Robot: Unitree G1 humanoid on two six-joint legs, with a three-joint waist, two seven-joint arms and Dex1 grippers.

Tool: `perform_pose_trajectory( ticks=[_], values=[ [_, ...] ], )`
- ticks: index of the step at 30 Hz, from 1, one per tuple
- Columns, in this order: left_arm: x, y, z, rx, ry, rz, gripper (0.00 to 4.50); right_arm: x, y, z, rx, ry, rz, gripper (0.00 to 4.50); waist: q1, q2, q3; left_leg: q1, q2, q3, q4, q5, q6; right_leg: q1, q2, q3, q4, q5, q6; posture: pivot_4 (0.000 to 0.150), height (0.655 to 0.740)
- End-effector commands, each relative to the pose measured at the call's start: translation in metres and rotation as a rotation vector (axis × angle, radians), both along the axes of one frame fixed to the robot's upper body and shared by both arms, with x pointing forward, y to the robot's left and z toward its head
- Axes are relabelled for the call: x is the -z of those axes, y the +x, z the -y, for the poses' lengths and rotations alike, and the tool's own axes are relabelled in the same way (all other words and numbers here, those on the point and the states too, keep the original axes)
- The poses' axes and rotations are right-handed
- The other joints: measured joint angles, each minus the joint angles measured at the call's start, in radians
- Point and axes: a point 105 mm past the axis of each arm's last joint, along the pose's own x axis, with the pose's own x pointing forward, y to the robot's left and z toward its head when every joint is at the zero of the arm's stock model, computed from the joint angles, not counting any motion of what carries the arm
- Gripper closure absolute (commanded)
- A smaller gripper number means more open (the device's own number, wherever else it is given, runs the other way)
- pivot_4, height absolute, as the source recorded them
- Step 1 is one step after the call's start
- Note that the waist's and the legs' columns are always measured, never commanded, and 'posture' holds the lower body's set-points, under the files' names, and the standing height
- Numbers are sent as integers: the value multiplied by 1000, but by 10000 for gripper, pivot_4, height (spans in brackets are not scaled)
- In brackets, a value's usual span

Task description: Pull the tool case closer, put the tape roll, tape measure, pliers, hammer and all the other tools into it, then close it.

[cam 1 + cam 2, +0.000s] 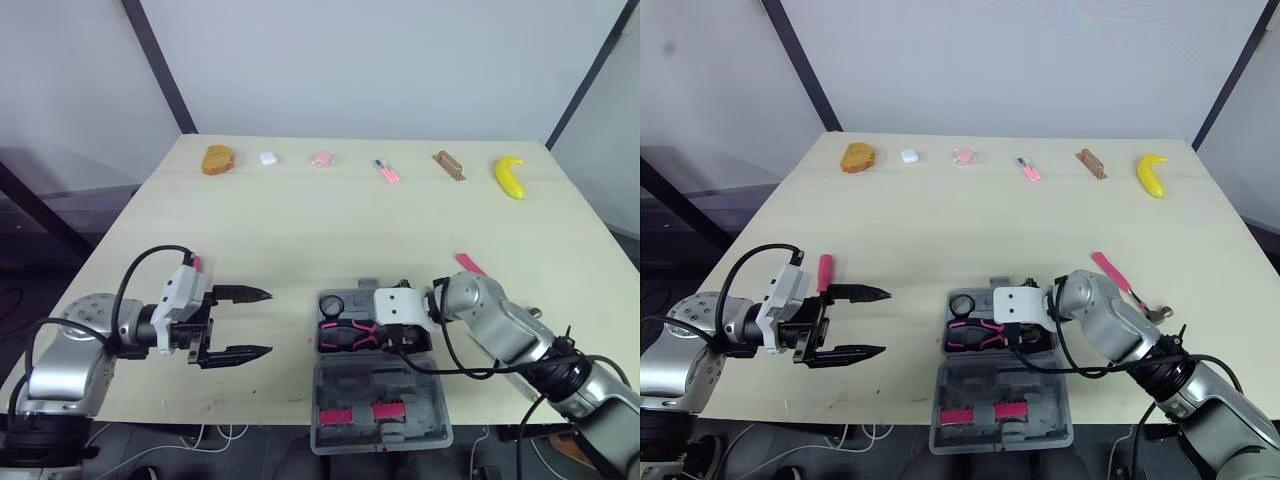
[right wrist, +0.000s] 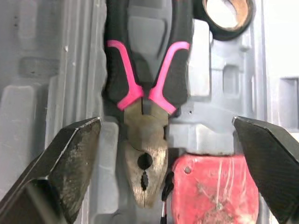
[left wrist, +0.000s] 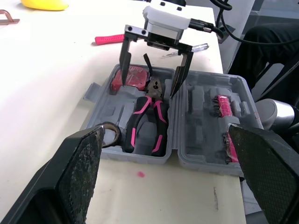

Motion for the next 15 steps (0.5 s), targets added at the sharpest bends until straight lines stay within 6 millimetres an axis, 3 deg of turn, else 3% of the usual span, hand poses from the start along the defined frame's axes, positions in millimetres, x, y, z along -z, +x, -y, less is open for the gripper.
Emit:
perform_pose_trajectory(
  ticks=[1,3,6,7,8,13,15],
  values=[
    [-6,1,1,7,-6,30,0,-17,-2,-4,-2,94,-8,254,0,0,0,0,0,0,0,0,0,0,0,0,0,0,0,1500,7400],
    [-6,1,2,8,-10,31,0,-24,0,-9,21,179,-13,254,-1,0,0,0,0,0,0,0,0,0,0,0,0,0,0,1500,7400],
    [-7,2,4,9,-18,33,0,-29,3,-18,65,308,-21,8812,-1,0,0,0,0,0,0,0,0,0,1,0,0,0,0,1500,7400],
    [-7,2,4,9,-19,33,0,-29,2,-19,70,324,-24,15065,-1,0,0,0,0,0,0,0,0,0,1,0,0,0,0,1500,7400],
    [-7,2,4,9,-19,34,0,-29,2,-21,76,339,-29,16694,-1,0,0,0,0,0,0,0,0,0,1,0,0,0,0,1500,7400],
    [-8,3,5,5,-32,45,0,-20,1,-24,98,383,-52,41923,-1,0,0,0,0,0,0,0,0,0,0,1,0,0,0,1500,7400],
    [-8,4,5,4,-34,49,0,-14,3,-24,117,392,-56,44584,-1,0,0,0,0,0,0,0,0,0,1,1,0,0,0,1500,7400]
  ],
)
